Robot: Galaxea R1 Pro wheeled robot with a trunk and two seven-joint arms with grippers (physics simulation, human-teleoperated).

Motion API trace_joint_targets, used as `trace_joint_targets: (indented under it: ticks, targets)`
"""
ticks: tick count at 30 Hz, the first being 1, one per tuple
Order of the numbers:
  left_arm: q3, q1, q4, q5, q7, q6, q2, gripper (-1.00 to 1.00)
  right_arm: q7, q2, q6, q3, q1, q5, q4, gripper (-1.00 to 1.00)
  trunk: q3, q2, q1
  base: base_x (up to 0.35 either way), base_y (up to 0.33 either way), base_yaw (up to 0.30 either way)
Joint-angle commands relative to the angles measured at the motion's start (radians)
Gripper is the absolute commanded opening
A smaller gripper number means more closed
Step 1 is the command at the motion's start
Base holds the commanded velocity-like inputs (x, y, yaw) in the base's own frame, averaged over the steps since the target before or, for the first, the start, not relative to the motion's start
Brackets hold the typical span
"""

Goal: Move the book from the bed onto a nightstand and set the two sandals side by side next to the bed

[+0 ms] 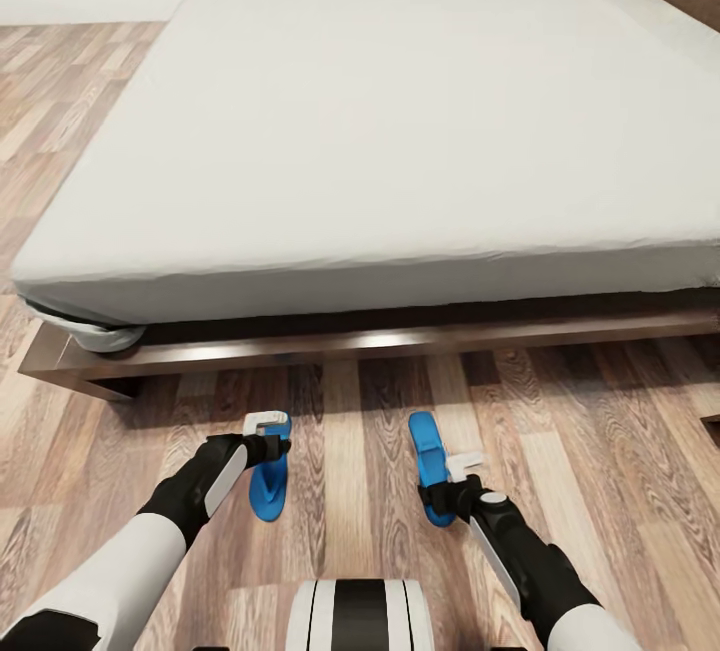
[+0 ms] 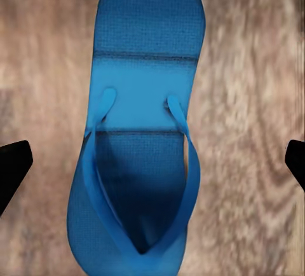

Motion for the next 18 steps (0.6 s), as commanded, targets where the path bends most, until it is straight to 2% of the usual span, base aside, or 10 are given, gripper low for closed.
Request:
trace_joint_targets:
  ticks: [1, 4, 8, 11, 18]
  targets:
    - [-0.006, 0.000, -0.002, 0.010, 0.008, 0.003, 0.001, 1.00, -0.008, 0.009, 0.005, -0.001, 0.000, -0.003, -0.003, -1.00, 0.003, 0.000, -0.001, 0.000, 0.000, 0.000]
    - [-0.006, 0.000, -0.002, 0.011, 0.008, 0.003, 0.001, 1.00, -0.032, 0.028, -0.004, -0.008, 0.000, -0.003, -0.013, -1.00, 0.003, 0.000, -0.001, 0.000, 0.000, 0.000]
    - [-0.005, 0.001, 0.001, 0.013, 0.009, 0.002, 0.004, 1.00, -0.035, 0.031, -0.007, -0.011, 0.000, -0.003, -0.028, -1.00, 0.003, 0.000, -0.001, 0.000, 0.032, 0.000]
    - [-0.005, 0.002, 0.001, 0.012, 0.009, 0.001, 0.005, 1.00, -0.036, 0.031, -0.007, -0.023, 0.000, -0.003, -0.031, -1.00, 0.003, 0.000, -0.001, 0.000, 0.210, 0.027]
    - [-0.005, 0.004, 0.001, 0.012, 0.011, -0.001, 0.002, 1.00, -0.036, 0.030, -0.007, -0.044, 0.000, -0.003, -0.034, -1.00, 0.003, 0.000, -0.001, 0.000, 0.065, 0.199]
